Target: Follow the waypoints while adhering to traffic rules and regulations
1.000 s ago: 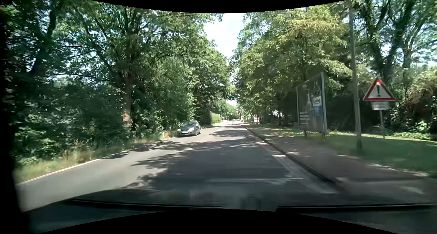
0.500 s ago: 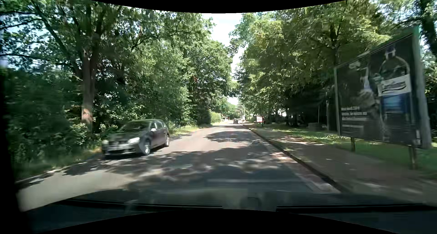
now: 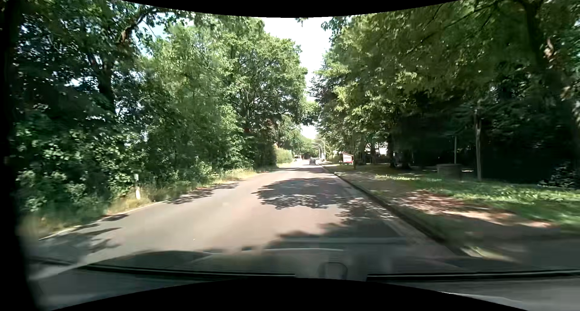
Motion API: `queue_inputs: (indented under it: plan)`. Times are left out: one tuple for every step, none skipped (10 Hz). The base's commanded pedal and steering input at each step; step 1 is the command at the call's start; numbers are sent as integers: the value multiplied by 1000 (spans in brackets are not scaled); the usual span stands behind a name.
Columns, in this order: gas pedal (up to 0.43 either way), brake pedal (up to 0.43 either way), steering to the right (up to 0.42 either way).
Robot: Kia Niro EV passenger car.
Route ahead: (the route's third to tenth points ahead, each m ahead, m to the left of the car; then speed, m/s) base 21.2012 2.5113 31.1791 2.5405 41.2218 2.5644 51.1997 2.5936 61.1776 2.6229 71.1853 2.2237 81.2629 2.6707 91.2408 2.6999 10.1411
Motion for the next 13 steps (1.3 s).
queue_inputs:
  plan:
    - [240,6,6]
    - [240,6,7]
    - [240,6,7]
    - [240,6,8]
    - [240,6,7]
    - [240,6,8]
    - [240,6,8]
    - [228,6,8]
    - [228,6,7]
    - [228,6,8]
    - [228,6,8]
    - [228,6,8]
    - [220,6,8]
